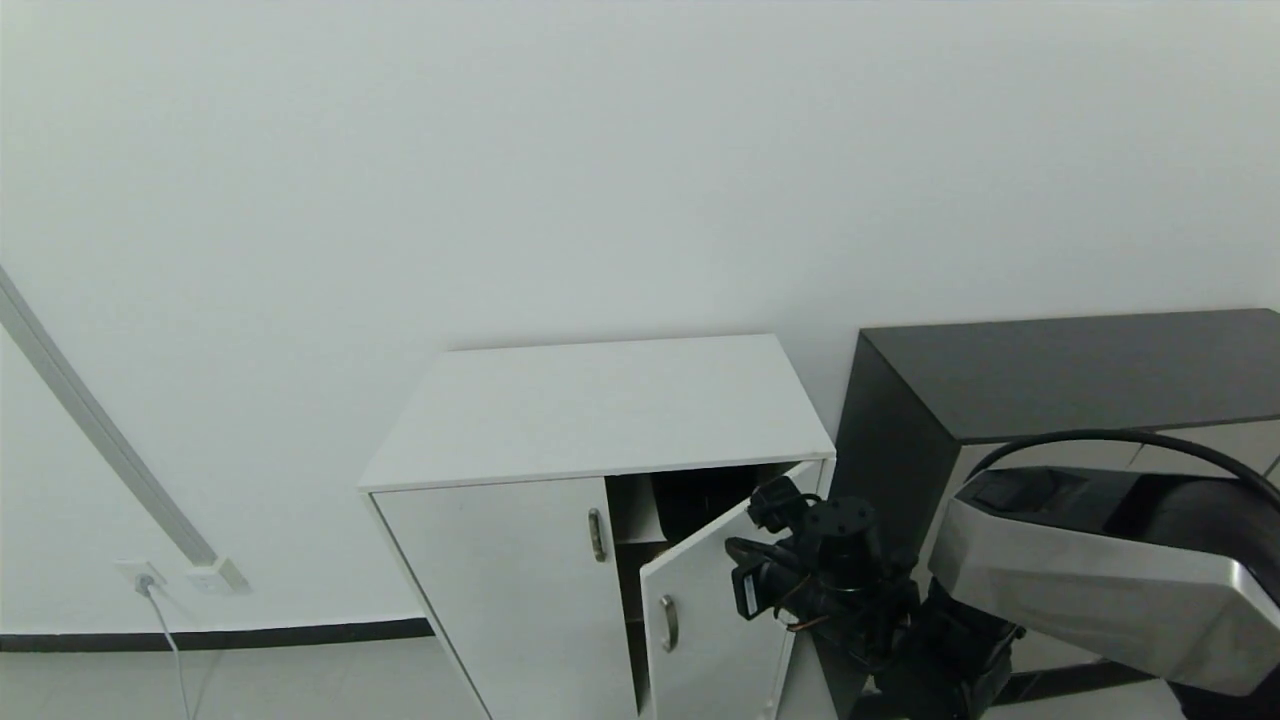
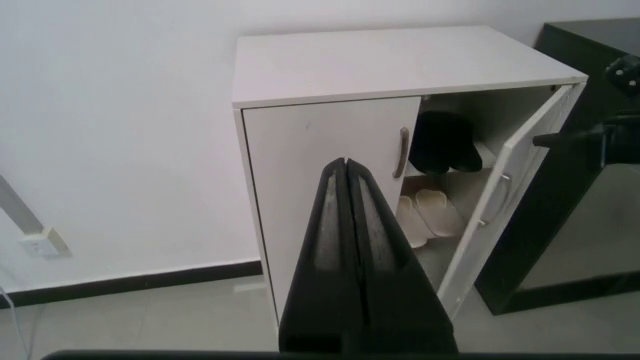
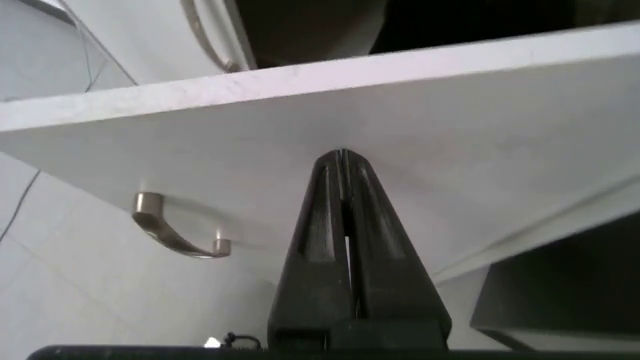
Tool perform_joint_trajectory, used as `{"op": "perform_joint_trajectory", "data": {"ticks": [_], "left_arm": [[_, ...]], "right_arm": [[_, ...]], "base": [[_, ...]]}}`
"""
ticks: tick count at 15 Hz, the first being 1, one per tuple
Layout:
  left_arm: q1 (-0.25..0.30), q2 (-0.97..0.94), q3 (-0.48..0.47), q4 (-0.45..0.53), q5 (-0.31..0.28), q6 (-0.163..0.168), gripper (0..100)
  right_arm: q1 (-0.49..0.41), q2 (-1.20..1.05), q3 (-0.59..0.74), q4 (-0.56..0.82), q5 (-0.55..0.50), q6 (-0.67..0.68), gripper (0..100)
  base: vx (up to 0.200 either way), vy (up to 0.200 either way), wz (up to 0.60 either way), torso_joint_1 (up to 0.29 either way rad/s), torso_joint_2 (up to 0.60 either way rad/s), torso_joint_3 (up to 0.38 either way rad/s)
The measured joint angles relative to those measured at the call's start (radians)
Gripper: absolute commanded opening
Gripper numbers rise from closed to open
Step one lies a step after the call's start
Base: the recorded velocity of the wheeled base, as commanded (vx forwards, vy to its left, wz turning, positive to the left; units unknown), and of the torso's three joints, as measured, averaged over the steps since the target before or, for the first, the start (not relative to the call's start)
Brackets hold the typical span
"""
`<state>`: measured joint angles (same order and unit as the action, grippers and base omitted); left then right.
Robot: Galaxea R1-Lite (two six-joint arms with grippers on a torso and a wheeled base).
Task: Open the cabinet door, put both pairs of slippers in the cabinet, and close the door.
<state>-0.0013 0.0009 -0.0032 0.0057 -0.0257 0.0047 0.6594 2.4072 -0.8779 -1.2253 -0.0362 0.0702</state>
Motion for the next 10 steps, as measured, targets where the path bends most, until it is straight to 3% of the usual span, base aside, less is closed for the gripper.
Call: {"op": "perform_joint_trajectory", "data": {"ticks": [10], "left_arm": [[0.001,0.0,0.0,0.0,0.0,0.0,0]], "right_arm": [[-0.037,0.07,-0.291,0.168,-0.05,0.0,0]], "base": [[0.0,0.0,0.0,0.0,0.0,0.0]]}}
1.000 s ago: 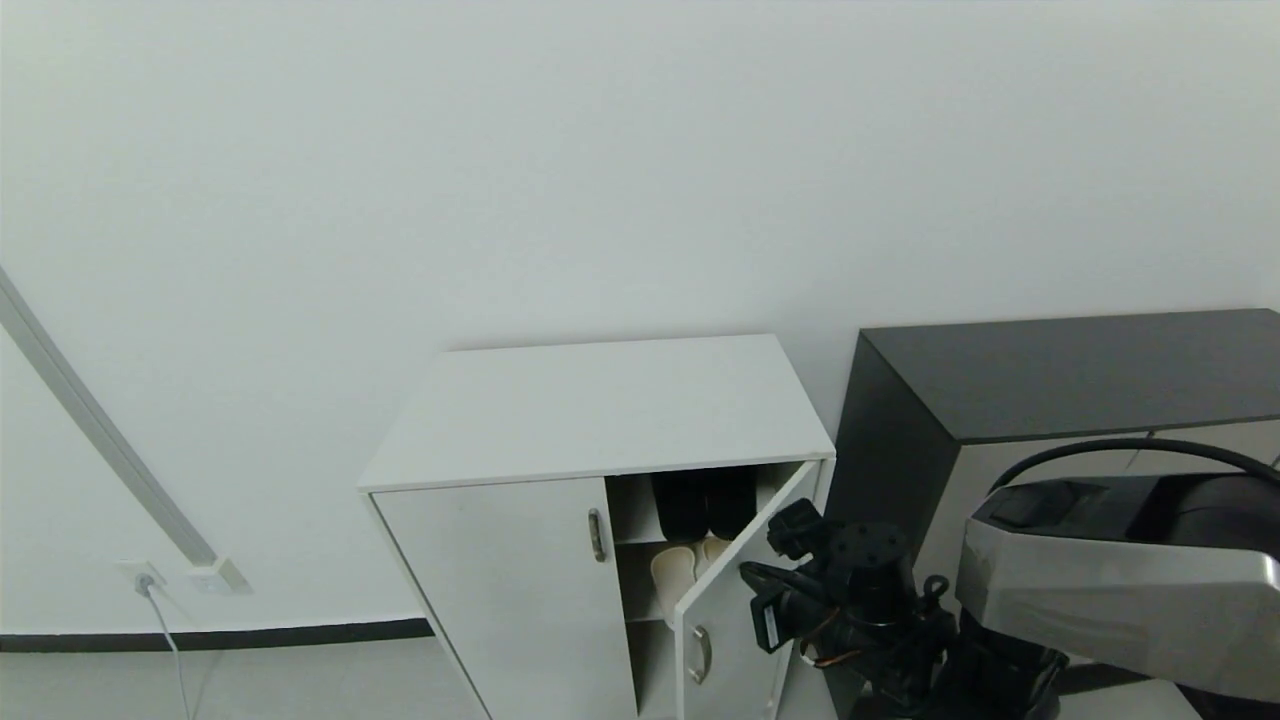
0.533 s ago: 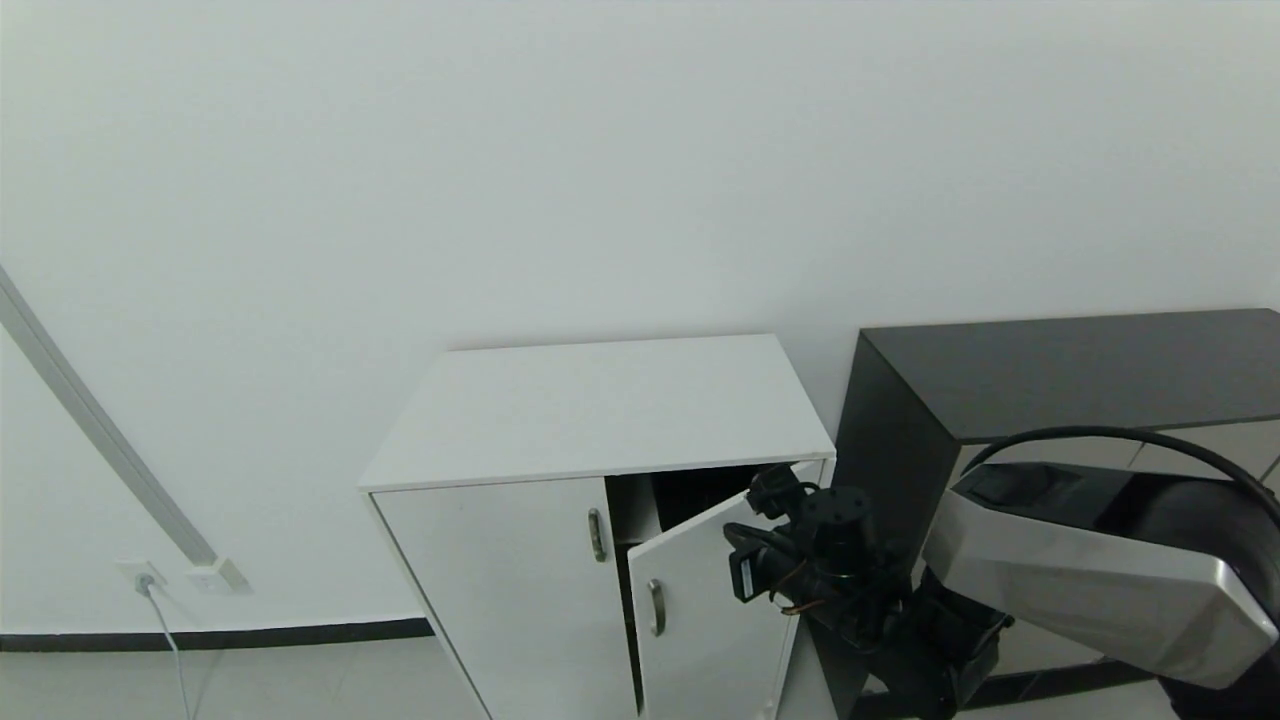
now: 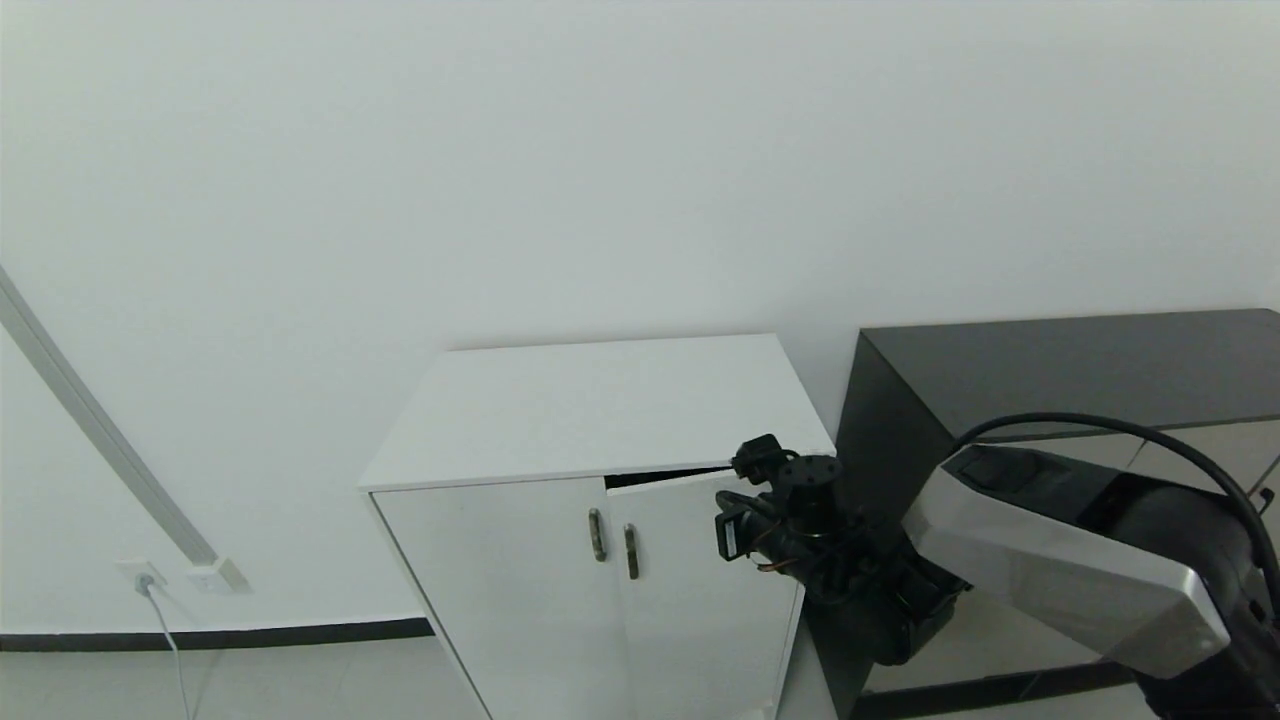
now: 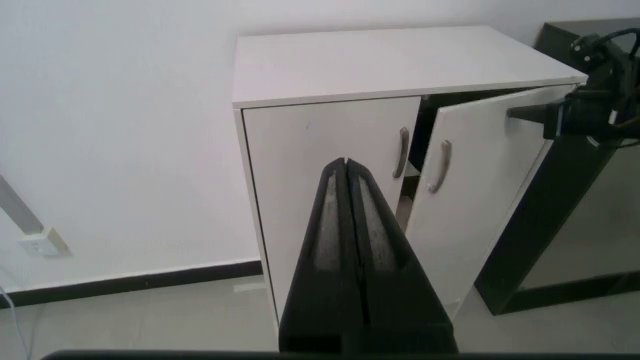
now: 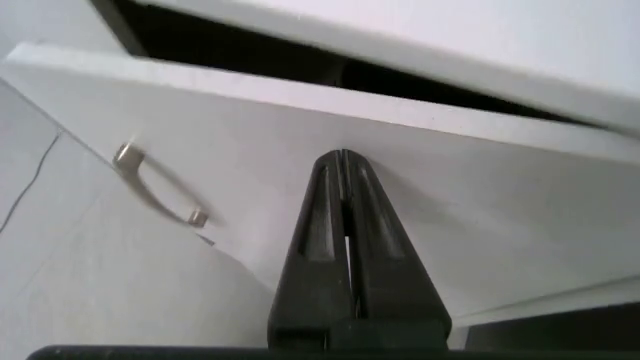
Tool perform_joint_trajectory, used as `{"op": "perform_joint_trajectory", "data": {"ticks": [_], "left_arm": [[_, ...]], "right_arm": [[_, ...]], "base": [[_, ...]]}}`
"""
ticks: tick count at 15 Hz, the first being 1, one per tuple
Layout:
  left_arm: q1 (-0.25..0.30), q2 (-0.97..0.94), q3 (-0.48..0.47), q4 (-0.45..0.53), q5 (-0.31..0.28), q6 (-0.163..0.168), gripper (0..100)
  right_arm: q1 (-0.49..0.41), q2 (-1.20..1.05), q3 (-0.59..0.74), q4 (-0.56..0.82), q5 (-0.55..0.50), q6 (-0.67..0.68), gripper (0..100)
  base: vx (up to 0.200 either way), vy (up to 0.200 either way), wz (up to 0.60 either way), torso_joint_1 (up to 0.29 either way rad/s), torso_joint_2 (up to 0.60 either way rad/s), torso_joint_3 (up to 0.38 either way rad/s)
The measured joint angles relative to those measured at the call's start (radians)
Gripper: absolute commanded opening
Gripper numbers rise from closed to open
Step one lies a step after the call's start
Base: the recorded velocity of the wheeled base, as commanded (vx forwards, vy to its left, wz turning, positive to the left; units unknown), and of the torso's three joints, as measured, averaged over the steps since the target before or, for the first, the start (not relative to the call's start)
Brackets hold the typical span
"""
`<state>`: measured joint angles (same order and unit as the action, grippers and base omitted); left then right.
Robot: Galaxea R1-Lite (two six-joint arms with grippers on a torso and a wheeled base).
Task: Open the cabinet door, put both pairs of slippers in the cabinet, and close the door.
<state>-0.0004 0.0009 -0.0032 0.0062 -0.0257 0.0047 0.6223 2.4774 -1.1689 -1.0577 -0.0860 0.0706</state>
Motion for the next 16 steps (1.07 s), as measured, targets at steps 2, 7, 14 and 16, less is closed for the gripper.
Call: {"op": "perform_joint_trajectory", "data": {"ticks": [2,7,14,16], "left_arm": [[0.0,0.0,0.0,0.0,0.0,0.0,0],[0.0,0.0,0.0,0.0,0.0,-0.001,0],[0.0,0.0,0.0,0.0,0.0,-0.001,0],[0.0,0.0,0.0,0.0,0.0,-0.001,0]], "right_arm": [[-0.009,0.01,-0.037,0.006,-0.001,-0.001,0],[-0.016,0.024,-0.073,0.027,0.0,-0.001,0],[-0.003,-0.044,0.054,-0.039,-0.035,-0.01,0],[0.0,-0.101,0.148,-0.093,-0.081,-0.013,0]], "base": [[0.0,0.0,0.0,0.0,0.0,0.0],[0.0,0.0,0.0,0.0,0.0,0.0],[0.0,0.0,0.0,0.0,0.0,0.0],[0.0,0.0,0.0,0.0,0.0,0.0]]}}
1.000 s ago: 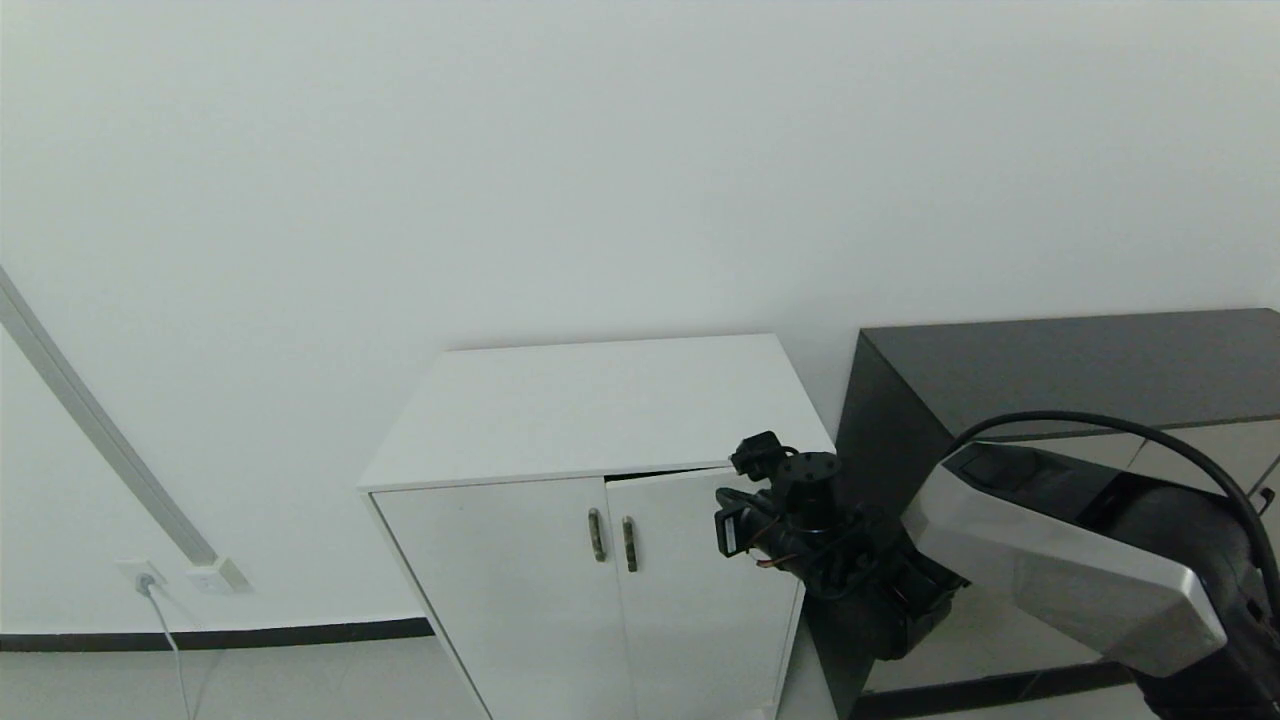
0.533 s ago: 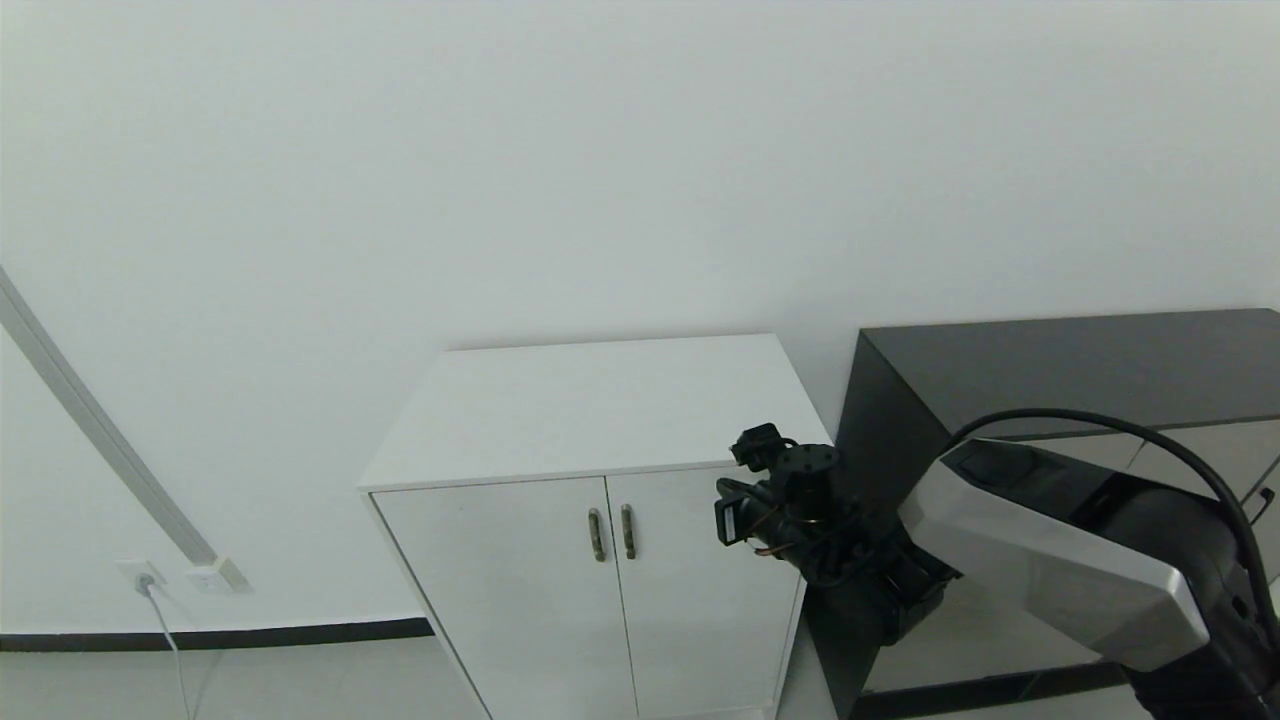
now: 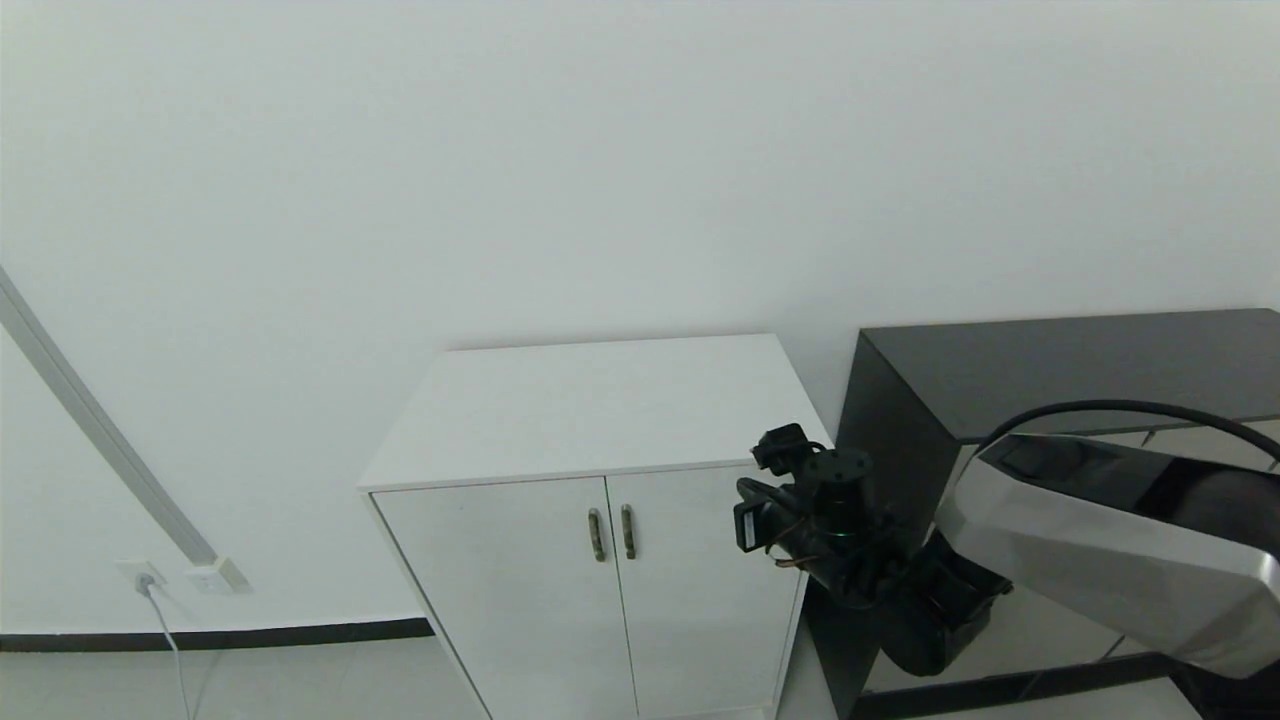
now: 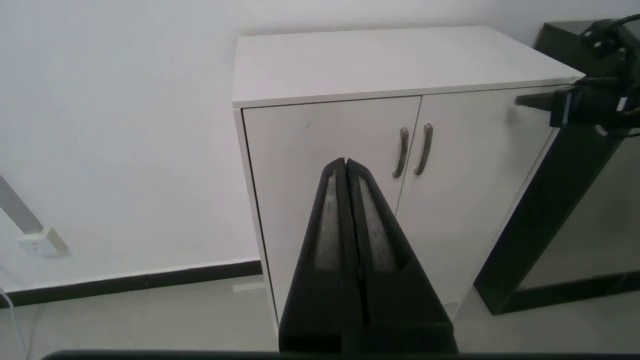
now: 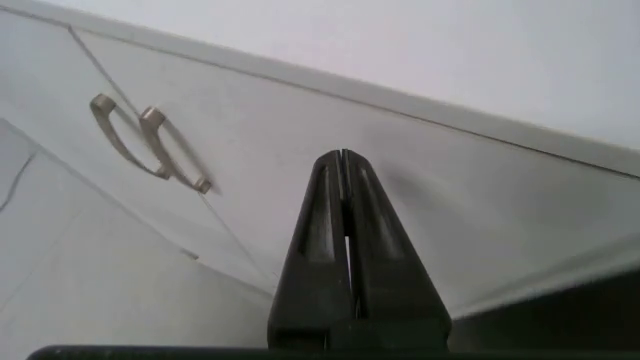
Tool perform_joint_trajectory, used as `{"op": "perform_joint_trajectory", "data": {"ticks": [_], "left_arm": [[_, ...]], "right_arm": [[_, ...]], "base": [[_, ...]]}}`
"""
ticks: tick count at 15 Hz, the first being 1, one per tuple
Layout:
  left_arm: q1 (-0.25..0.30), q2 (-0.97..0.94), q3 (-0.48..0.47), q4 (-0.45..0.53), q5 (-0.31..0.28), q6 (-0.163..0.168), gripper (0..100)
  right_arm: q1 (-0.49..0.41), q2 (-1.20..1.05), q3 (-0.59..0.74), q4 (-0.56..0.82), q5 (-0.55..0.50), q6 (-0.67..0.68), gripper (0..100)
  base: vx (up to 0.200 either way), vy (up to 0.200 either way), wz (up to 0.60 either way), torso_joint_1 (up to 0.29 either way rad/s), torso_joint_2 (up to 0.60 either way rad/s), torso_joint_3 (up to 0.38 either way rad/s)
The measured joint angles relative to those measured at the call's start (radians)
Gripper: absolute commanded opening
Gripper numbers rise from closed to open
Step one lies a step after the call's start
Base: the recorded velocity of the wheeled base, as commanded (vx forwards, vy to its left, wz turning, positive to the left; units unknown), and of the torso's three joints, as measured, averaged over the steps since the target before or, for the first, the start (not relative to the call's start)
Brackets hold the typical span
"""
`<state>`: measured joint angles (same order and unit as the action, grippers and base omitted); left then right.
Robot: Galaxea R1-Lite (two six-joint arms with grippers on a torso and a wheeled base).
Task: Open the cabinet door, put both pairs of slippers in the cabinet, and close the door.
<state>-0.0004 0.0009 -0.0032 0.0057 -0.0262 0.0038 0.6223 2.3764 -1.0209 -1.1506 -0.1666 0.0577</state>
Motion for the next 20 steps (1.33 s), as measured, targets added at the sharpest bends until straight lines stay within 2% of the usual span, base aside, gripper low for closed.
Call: {"op": "perform_joint_trajectory", "data": {"ticks": [4,10,14,20], "left_arm": [[0.0,0.0,0.0,0.0,0.0,0.0,0],[0.0,0.0,0.0,0.0,0.0,0.001,0],[0.0,0.0,0.0,0.0,0.0,0.0,0],[0.0,0.0,0.0,0.0,0.0,0.0,0]], "right_arm": [[-0.052,-0.124,0.238,-0.13,-0.033,-0.001,0],[-0.317,-0.275,0.568,-0.309,-0.052,0.0,0],[-0.477,-0.404,0.763,-0.37,-0.018,-0.008,0],[-0.564,-0.7,0.983,-0.35,0.04,-0.083,0]], "base": [[0.0,0.0,0.0,0.0,0.0,0.0],[0.0,0.0,0.0,0.0,0.0,0.0],[0.0,0.0,0.0,0.0,0.0,0.0],[0.0,0.0,0.0,0.0,0.0,0.0]]}}
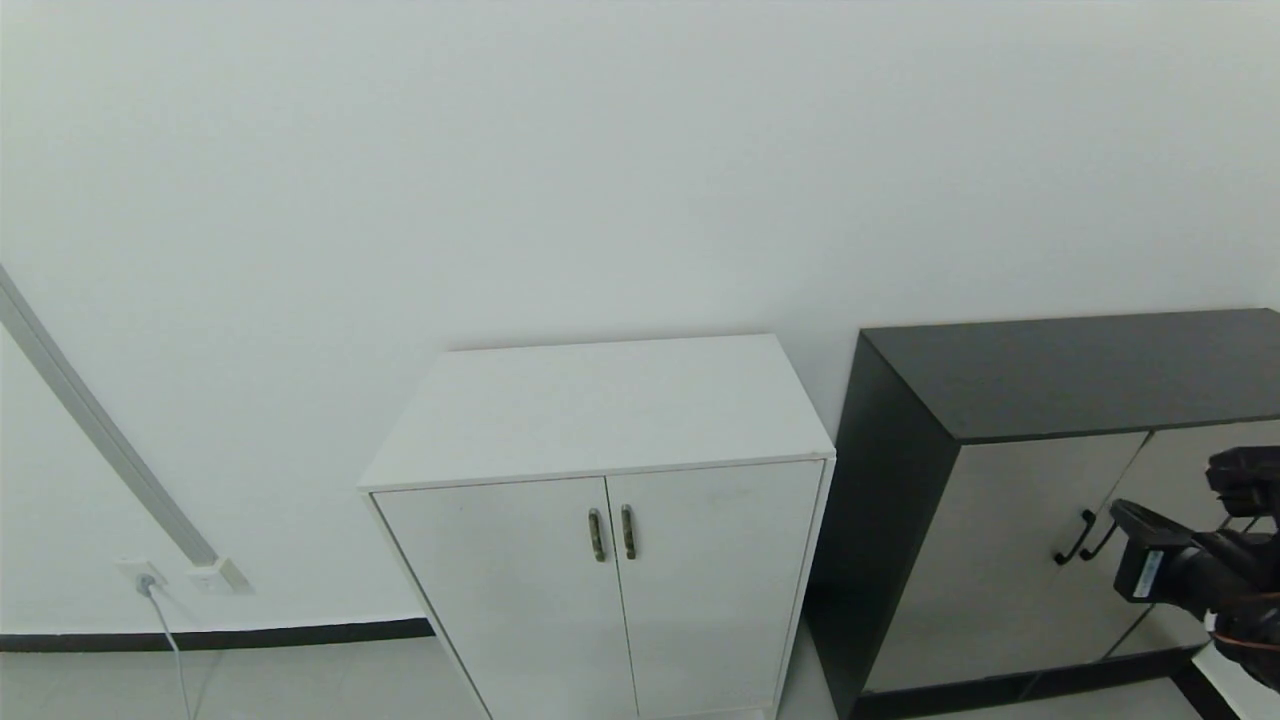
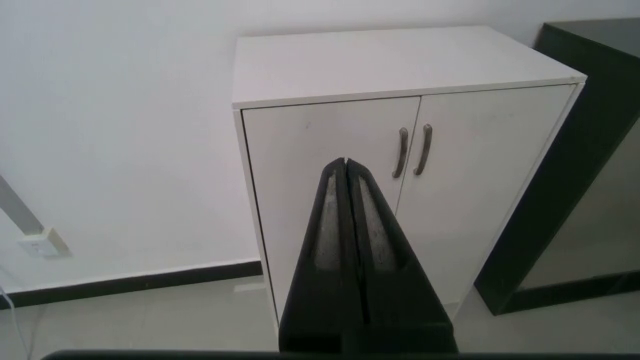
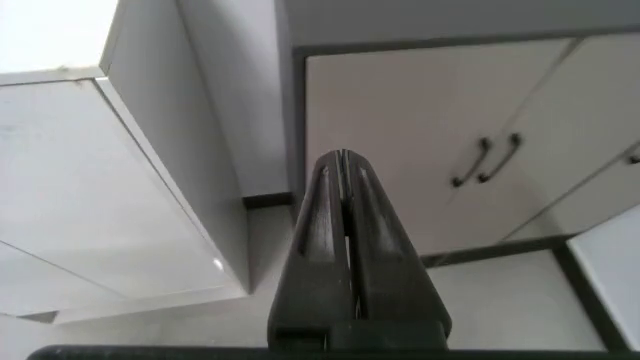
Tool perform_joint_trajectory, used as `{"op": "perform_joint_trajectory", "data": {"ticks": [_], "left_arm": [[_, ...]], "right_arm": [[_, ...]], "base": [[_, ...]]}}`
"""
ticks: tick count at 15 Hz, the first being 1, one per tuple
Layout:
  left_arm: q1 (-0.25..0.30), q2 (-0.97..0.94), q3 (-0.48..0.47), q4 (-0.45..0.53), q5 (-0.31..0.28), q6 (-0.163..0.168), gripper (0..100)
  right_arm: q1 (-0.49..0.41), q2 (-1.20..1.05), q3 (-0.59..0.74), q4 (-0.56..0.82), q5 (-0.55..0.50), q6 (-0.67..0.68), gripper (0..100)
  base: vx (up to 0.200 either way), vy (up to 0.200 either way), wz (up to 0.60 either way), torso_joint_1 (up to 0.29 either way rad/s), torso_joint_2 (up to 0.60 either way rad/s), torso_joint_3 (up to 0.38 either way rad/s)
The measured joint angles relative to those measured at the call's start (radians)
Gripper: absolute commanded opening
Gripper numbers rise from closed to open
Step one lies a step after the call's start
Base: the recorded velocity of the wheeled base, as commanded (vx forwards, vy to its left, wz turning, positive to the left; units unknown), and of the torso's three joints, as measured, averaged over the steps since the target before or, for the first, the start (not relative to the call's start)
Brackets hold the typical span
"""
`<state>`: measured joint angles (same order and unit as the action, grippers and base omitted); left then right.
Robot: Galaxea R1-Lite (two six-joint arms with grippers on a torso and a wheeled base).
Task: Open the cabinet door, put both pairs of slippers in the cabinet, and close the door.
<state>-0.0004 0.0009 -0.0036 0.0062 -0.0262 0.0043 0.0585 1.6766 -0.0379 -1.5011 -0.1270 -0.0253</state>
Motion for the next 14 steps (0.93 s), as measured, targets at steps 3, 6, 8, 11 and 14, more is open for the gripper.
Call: {"op": "perform_joint_trajectory", "data": {"ticks": [3,6,8,11,14], "left_arm": [[0.0,0.0,0.0,0.0,0.0,0.0,0],[0.0,0.0,0.0,0.0,0.0,0.0,0],[0.0,0.0,0.0,0.0,0.0,-0.001,0],[-0.001,0.0,0.0,0.0,0.0,-0.001,0],[0.0,0.0,0.0,0.0,0.0,-0.001,0]], "right_arm": [[-0.042,-0.173,0.029,0.12,0.014,-0.039,0],[-0.107,-0.37,0.034,0.359,0.08,-0.053,0],[-0.18,-0.504,0.036,0.526,0.157,-0.053,0],[-0.294,-0.682,0.036,0.723,0.266,-0.052,0],[-0.345,-0.831,0.038,0.873,0.307,-0.05,0]], "base": [[0.0,0.0,0.0,0.0,0.0,0.0],[0.0,0.0,0.0,0.0,0.0,0.0],[0.0,0.0,0.0,0.0,0.0,0.0],[0.0,0.0,0.0,0.0,0.0,0.0],[0.0,0.0,0.0,0.0,0.0,0.0]]}}
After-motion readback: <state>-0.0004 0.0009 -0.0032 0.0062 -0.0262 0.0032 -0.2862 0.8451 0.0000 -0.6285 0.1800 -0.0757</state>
